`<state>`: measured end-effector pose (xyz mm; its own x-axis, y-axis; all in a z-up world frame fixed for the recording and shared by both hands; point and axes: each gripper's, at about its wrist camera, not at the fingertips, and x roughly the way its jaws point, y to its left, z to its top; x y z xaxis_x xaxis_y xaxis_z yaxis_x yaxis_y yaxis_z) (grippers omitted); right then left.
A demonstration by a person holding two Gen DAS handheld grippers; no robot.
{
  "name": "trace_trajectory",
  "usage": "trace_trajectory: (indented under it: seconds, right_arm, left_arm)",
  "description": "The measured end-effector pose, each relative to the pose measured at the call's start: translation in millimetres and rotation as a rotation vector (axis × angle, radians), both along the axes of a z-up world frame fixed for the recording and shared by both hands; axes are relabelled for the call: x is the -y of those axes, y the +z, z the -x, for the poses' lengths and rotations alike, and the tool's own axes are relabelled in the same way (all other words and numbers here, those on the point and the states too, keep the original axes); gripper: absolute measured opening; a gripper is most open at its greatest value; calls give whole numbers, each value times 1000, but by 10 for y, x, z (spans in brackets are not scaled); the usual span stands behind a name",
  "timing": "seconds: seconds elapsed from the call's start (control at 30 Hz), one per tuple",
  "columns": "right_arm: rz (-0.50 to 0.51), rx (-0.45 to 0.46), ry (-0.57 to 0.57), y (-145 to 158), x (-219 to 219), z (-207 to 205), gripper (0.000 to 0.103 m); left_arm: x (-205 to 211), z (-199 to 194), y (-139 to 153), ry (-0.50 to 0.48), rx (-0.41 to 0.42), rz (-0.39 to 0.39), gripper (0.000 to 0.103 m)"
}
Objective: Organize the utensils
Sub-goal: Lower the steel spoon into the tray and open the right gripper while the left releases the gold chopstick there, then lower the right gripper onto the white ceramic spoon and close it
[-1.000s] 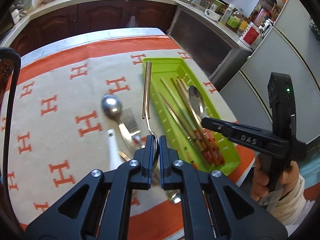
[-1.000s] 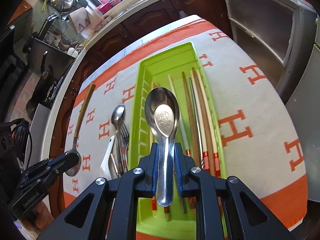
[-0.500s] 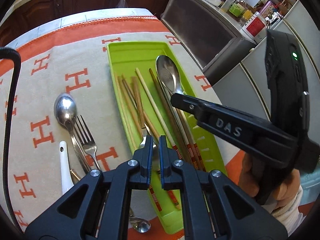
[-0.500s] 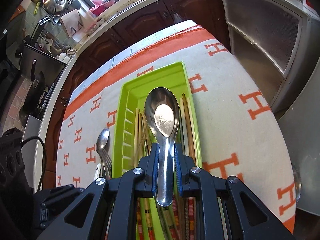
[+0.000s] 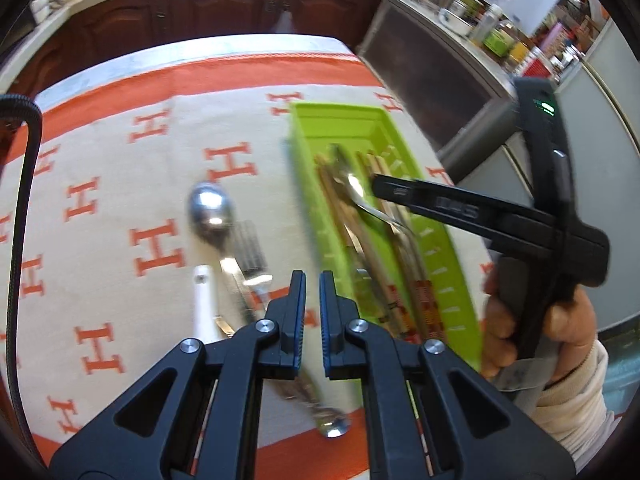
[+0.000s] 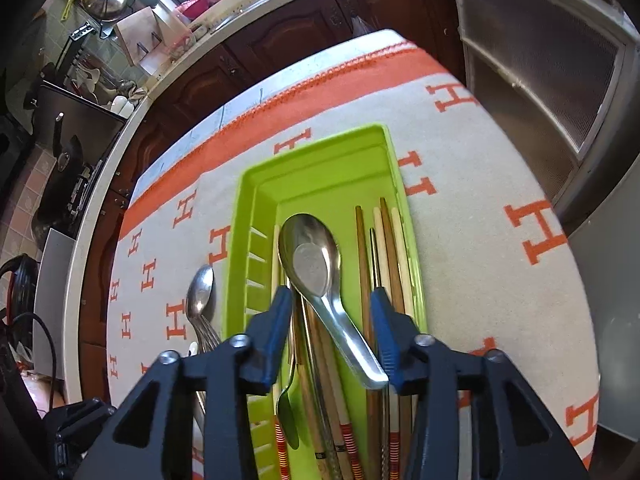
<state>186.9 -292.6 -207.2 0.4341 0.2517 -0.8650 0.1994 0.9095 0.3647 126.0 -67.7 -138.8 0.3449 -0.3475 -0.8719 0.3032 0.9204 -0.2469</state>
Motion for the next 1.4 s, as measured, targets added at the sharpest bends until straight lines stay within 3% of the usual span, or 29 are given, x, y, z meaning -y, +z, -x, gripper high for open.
trace_trajectory:
  seconds: [0.37,0.53,0.87,1.4]
  right_arm:
    - [10,64,53,342,-277,407,44]
    - [9,84,102,464,-465,699,44]
    - [32,104,261,638,-1100,1098,44]
    - [49,38,406,377,-1776,1235,44]
  left_arm:
    - [-790,88,58,170,0,-5,5]
    - [-945,243,38,190,23,-59,5]
    - [-1173,505,-122,199,-15,-68,5]
    - [-1392,735,-356,208,-71,-55,5]
